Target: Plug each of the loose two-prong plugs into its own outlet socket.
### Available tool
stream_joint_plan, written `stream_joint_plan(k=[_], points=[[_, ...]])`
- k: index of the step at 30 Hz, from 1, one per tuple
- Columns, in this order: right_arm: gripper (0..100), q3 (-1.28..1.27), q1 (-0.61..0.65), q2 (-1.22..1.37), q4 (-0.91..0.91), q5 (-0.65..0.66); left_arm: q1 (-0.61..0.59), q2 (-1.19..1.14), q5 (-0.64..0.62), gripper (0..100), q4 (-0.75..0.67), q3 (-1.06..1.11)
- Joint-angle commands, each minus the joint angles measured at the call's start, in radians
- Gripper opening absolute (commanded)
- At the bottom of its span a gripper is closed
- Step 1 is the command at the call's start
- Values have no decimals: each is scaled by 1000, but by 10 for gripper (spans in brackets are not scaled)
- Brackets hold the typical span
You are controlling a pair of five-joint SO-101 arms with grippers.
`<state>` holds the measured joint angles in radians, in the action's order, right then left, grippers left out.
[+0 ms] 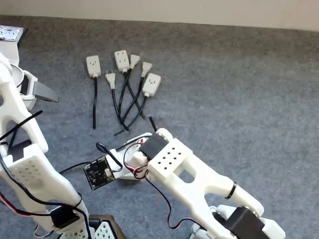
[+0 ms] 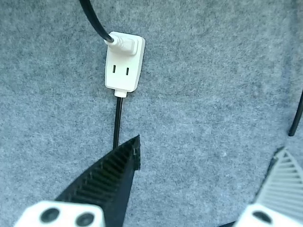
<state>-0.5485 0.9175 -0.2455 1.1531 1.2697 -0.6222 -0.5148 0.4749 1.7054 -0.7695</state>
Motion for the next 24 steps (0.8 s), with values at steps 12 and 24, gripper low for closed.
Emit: stream_joint_plan(k=[12,24], points=[[6,-18,12,-5,-68,8,1,7,8,405,8,-31],[6,-133,22,165,-171,-63,7,15,6,405,12,-33]])
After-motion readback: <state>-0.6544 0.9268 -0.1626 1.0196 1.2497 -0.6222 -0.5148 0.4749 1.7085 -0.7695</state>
